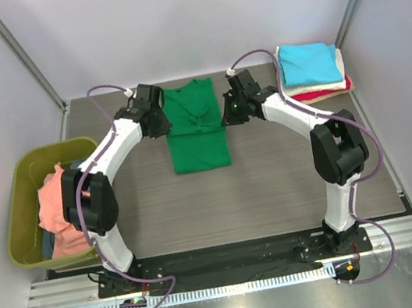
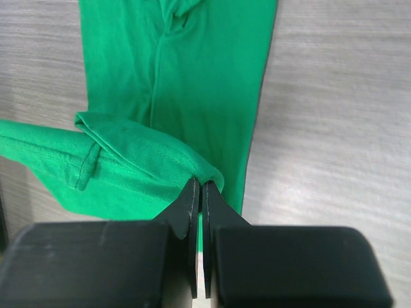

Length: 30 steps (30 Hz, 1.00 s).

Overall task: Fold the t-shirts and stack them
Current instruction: Fold the tshirt

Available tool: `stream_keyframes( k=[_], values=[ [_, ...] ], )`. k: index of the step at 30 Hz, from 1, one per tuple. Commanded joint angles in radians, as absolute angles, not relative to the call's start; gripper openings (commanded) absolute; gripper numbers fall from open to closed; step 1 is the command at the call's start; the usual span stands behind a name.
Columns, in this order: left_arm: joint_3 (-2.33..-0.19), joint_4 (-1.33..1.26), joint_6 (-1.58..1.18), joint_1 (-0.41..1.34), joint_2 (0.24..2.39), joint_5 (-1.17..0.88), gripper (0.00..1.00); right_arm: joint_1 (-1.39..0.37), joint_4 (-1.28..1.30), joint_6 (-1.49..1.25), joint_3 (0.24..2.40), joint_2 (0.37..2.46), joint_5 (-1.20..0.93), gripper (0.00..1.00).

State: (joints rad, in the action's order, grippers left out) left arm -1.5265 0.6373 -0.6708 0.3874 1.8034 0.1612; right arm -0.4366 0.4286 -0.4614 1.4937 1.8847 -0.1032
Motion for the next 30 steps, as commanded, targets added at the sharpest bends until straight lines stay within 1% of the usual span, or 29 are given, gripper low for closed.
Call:
stream_keyframes(
  k=[1, 7, 10, 22, 24, 26, 27, 28, 29, 30],
  values=[
    [-1.588, 0.635, -0.65, 0.357, 1.833, 0.149, 0.0, -0.42, 0.426, -0.419, 1.577, 1.913, -0.141, 0.01],
    [-1.638, 0.629, -0.643, 0.333, 1.917, 0.13, 0.0, -0.399, 0.428, -0.413, 1.644, 1.982, -0.156, 0.01],
    [-1.692, 0.63, -0.635, 0.321, 1.971, 0.092, 0.0, -0.388, 0.428, -0.413, 1.677, 2.02, -0.163, 0.01],
    [-1.882, 0.684, -0.618, 0.301, 2.141, 0.057, 0.0, -0.359, 0.429, -0.408, 1.807, 2.141, -0.213, 0.01],
    [-1.91, 0.713, -0.621, 0.298, 2.177, 0.058, 0.02, -0.35, 0.431, -0.411, 1.831, 2.17, -0.225, 0.02],
    [-1.978, 0.742, -0.638, 0.288, 2.229, 0.055, 0.06, -0.344, 0.431, -0.42, 1.857, 2.195, -0.254, 0.13],
    [-2.015, 0.767, -0.644, 0.284, 2.255, 0.06, 0.09, -0.342, 0.434, -0.417, 1.92, 2.244, -0.274, 0.18],
    [-2.111, 0.822, -0.65, 0.275, 2.279, 0.06, 0.17, -0.334, 0.466, -0.42, 1.965, 2.269, -0.288, 0.41],
    [-2.162, 0.843, -0.65, 0.27, 2.305, 0.054, 0.25, -0.328, 0.488, -0.428, 2.011, 2.299, -0.297, 0.52],
    [-2.216, 0.897, -0.649, 0.265, 2.366, 0.039, 0.32, -0.324, 0.508, -0.434, 2.099, 2.339, -0.311, 0.6]
  ],
)
